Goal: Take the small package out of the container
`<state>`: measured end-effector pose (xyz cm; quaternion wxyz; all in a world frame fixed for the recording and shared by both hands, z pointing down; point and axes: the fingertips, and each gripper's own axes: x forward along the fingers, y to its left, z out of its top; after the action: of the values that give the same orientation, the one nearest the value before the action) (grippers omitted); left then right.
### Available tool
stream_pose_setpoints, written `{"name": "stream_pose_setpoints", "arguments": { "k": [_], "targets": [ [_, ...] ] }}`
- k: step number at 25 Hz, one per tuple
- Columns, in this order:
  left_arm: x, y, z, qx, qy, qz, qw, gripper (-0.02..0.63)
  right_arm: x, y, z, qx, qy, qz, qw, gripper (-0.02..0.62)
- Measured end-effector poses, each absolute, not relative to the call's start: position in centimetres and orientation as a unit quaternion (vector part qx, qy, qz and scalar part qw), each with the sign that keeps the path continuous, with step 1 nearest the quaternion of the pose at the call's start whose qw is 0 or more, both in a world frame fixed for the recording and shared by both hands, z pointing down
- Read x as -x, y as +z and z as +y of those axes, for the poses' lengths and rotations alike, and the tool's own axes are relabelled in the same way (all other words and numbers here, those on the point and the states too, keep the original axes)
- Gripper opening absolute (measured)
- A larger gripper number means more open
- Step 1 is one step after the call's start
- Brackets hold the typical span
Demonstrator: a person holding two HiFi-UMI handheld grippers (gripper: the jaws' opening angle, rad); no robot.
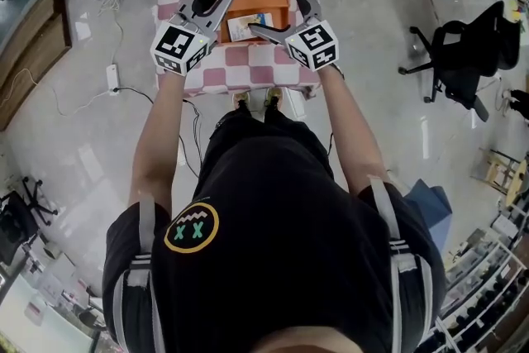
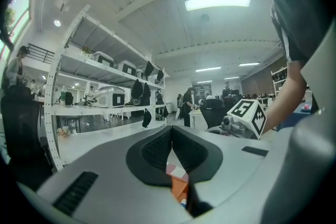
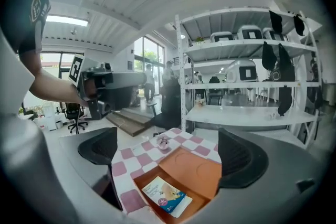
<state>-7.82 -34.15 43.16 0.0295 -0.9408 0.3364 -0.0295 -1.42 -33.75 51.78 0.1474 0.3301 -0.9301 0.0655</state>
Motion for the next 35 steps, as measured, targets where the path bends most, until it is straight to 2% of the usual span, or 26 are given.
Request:
{"name": "stream_pose_setpoints", "arguments": {
  "k": [10, 21, 31, 35],
  "targets": [
    [5.3, 43.4, -35.4, 0.941, -0.042, 0.336, 0.027, 0.020, -0.7, 60.8, -36.6, -0.322, 0.203, -0.908, 0.174, 0.594],
    [5.6, 43.5, -37.0, 0.935, -0.048, 0.351, 0.022, 0.020, -1.5, 72.7, -36.5, -0.300, 0.391, -0.836, 0.242, 0.594],
    [6.0, 44.1, -37.3, 0.932, -0.052, 0.358, 0.016, 0.020, -0.8, 76.2, -36.4, -0.293, 0.425, -0.807, 0.288, 0.592],
    [6.5, 44.1, -37.5, 0.931, -0.051, 0.362, 0.016, 0.020, -0.5, 76.9, -36.7, -0.289, 0.420, -0.795, 0.329, 0.592]
  ]
}}
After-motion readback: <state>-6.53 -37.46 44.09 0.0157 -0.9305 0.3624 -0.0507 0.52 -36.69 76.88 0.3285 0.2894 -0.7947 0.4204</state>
